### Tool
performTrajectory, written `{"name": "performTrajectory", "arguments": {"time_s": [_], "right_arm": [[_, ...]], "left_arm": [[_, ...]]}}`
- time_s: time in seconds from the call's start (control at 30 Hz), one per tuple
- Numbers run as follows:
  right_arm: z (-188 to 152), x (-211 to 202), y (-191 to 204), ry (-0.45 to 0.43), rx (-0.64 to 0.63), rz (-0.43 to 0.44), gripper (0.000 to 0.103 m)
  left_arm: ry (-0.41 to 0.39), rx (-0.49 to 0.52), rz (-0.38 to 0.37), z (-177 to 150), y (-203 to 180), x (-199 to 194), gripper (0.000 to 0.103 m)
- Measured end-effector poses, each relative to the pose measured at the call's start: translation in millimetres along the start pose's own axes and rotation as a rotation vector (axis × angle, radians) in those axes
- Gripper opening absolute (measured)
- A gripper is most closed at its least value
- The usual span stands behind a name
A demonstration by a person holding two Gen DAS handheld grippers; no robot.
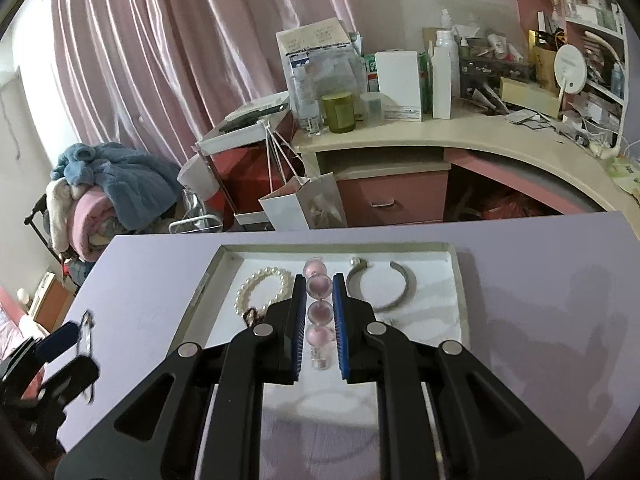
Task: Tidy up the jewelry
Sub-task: 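Carry the pink bracelet into the tray and open the right tool while the left tool carries the bangle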
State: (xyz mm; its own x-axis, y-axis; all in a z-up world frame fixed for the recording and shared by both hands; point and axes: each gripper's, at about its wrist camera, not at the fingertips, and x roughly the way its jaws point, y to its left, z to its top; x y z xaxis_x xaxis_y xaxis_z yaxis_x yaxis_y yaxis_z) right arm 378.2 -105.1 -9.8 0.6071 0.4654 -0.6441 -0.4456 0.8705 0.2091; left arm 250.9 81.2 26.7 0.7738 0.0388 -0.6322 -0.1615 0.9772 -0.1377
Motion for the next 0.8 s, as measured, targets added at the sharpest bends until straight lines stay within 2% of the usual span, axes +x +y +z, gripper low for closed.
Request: {"name": "performTrajectory", "arguments": {"time_s": [0.1,0.13,0.17,0.23,0.57,0.8], "right_arm": [[0.7,14.2,-0.2,0.038,-0.026,-0.043,0.015],[0.4,15.3,-0.7,0.046,-0.025,-0.045,0.019],[-1.9,13.0,-2.6,0.046,-0.019,-0.042,0.033],[-7.0,5.8,-5.2,0.024,-0.013,-0.058,0.052],[-28.6,-7.1,-15.5,0.032,-0.061,-0.153,0.052],[-34.6,-12.1,-29.3,0.023,-0.044,-0.206,0.060]], "left_arm": [[0.004,-0.005,0.003,1.4,4.4,4.3,0.069],[0.006,-0.007,0.003,1.7,5.3,5.8,0.069],[0.007,-0.008,0.004,2.0,6.0,6.8,0.069],[0.015,-0.013,0.005,2.5,7.8,11.6,0.069],[0.061,0.005,-0.030,7.0,-3.3,43.7,0.069],[0.085,0.017,-0.073,20.3,-23.0,81.4,0.069]]}}
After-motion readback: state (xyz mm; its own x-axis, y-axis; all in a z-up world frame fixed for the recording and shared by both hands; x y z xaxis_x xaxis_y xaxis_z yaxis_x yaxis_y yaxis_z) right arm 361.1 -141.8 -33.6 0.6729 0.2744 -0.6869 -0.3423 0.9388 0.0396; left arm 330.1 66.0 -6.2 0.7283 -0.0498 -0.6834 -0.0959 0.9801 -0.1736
